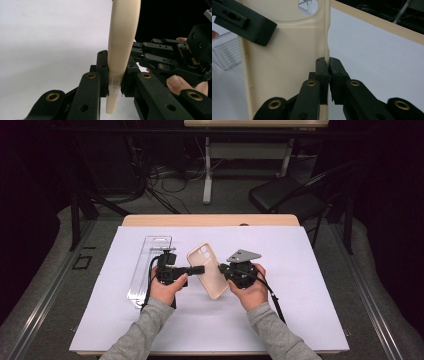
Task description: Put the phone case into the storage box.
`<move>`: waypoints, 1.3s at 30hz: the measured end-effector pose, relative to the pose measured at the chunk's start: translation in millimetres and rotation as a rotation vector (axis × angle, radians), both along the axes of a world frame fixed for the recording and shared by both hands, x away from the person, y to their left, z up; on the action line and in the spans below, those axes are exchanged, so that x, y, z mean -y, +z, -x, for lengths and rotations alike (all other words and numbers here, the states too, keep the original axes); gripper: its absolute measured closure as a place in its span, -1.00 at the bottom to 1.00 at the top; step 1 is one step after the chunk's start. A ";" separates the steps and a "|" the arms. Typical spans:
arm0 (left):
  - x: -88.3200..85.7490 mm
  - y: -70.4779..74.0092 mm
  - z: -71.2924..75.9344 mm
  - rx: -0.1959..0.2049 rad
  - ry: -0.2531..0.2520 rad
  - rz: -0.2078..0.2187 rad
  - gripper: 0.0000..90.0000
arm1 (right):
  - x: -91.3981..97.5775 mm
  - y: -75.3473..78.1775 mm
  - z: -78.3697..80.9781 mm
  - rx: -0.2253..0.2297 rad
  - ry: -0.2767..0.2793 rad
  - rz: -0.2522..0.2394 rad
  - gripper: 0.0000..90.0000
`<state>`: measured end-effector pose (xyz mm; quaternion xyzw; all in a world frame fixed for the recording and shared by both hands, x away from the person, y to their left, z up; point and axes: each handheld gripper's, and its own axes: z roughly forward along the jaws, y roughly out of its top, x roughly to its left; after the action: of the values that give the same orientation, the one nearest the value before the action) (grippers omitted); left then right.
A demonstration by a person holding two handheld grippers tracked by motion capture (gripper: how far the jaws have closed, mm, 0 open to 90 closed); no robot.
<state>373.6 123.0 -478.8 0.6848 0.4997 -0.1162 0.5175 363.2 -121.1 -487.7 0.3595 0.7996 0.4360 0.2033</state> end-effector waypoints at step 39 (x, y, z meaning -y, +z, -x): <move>-12.7 5.4 -0.7 0.064 0.003 -0.015 0.77 | 6.3 5.8 1.8 0.050 0.027 -0.056 0.37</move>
<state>374.3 135.7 -473.4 0.6912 0.4848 -0.0897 0.5284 361.3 -127.4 -481.9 0.3431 0.7867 0.4697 0.2069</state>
